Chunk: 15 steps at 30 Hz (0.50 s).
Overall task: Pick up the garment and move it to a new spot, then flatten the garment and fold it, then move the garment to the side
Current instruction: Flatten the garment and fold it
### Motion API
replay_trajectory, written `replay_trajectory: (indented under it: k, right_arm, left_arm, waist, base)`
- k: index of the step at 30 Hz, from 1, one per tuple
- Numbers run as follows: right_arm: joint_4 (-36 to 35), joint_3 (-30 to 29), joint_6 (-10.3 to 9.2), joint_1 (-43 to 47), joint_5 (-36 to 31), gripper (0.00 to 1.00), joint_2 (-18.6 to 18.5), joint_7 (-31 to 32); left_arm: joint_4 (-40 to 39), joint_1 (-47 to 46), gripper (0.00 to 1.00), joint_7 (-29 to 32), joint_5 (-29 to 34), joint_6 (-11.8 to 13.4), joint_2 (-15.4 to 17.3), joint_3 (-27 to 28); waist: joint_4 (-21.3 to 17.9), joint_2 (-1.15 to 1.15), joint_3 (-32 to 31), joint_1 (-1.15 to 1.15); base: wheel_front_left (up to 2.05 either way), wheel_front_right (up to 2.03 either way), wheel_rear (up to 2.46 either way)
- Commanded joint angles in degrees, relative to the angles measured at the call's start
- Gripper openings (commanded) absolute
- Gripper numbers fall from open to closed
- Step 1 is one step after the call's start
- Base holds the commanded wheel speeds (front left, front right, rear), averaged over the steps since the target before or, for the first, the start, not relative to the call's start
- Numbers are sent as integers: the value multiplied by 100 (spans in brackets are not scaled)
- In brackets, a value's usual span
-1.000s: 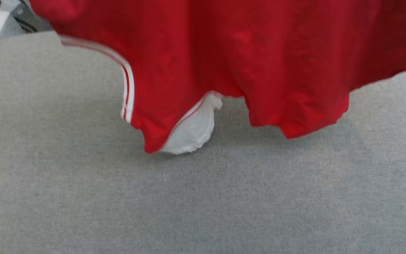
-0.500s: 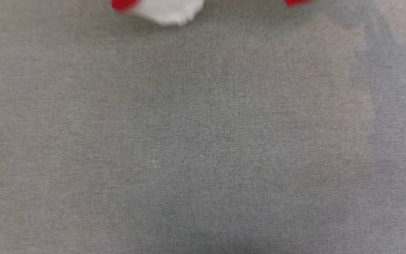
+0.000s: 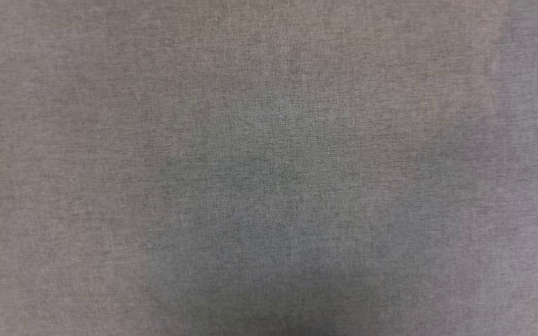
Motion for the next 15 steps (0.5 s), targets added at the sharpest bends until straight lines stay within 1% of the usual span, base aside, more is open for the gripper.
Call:
replay_trajectory:
  k: [1,4,8,15]
  right_arm:
    - [142,-73,-53,-27,56,0,-2,-142]
    - [267,108,-53,107,149,0,55,-451]
    - [343,484,-53,497,335,0,-35,-695]
    - [487,903,-53,1216,651,0,-169,-1073]
  left_arm:
    - [153,1,0,-117,-14,-5,17,32]
    - [405,365,0,-324,-123,-41,-130,21]
    - [413,1049,0,-438,-275,-77,-352,51]
    - [-583,2691,0,-451,-388,-95,-624,330]
  waist:
    - [42,0,191,-1]
    - [116,0,226,-1]
    - [239,0,200,-1]
    - [387,0,-96,-1]
  base:
    - [0,0,0]
    - [0,0,0]
    - [0,0,0]
    - [0,0,0]
